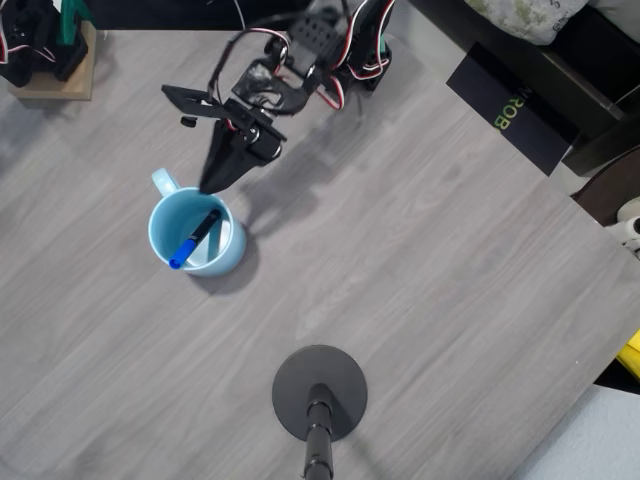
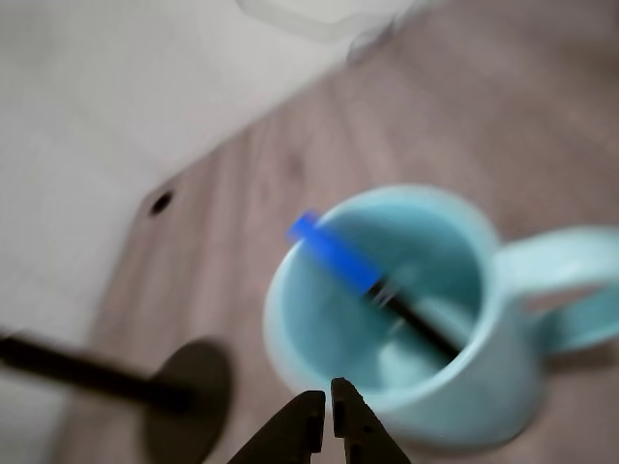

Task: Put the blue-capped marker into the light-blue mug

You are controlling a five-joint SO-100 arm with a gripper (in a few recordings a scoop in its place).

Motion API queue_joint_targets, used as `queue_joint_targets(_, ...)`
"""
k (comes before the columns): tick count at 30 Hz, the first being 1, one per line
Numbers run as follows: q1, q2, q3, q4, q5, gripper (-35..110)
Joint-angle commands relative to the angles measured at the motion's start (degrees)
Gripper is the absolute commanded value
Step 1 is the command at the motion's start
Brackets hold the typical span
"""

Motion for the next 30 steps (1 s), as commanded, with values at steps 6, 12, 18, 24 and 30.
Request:
queue_joint_targets(6, -12.57, 21.36, 3.08, 16.44, 10.63, 0)
queue_joint_targets(12, -17.23, 30.50, 8.79, 21.09, 13.01, 0)
queue_joint_targets(18, -21.53, 30.94, 11.51, 25.58, 22.50, 0)
queue_joint_targets(24, -26.81, 39.64, 20.39, 26.81, 29.18, 0)
queue_joint_targets(30, -30.50, 46.67, 25.66, 34.01, 34.28, 0)
